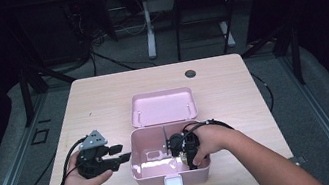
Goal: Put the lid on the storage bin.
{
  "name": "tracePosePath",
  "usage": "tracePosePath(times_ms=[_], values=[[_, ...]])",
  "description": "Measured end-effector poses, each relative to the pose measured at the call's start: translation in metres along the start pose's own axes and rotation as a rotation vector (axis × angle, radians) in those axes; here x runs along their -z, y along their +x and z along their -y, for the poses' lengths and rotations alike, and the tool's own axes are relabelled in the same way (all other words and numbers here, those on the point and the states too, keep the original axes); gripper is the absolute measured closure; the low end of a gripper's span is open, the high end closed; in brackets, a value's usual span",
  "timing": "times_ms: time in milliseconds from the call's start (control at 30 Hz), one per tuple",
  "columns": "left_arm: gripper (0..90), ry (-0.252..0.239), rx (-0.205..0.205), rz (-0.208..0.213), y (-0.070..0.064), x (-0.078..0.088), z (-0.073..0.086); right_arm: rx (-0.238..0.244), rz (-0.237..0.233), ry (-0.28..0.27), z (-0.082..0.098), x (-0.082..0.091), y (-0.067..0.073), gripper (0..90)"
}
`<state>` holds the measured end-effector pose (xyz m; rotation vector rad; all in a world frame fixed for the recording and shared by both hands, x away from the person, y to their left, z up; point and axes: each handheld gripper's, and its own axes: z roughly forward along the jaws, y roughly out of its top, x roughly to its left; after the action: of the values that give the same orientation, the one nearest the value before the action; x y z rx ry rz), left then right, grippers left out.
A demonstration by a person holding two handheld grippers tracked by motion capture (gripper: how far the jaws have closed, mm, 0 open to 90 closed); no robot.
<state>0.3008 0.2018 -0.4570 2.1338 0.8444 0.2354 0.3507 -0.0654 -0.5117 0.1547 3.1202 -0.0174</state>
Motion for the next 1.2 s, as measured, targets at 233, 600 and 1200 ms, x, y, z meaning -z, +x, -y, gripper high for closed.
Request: tracePosePath(times_ms=[233,600,1200], values=[[54.9,0.001,0.001,0.0,0.0001,0.0,0.0001,-0.011,-0.015,-0.013,0.0006,-0.0009,0.0001,19.8],[54.9,-0.003,-0.002,-0.004,-0.0002,-0.0013,0.0003,-0.006,-0.021,-0.018,0.001,-0.0061,0.0001,19.8],[54.9,0.002,0.0,0.001,-0.0004,-0.0014,0.0002,-0.011,-0.044,-0.023,0.0009,-0.0066,-0.0011,15.6]])
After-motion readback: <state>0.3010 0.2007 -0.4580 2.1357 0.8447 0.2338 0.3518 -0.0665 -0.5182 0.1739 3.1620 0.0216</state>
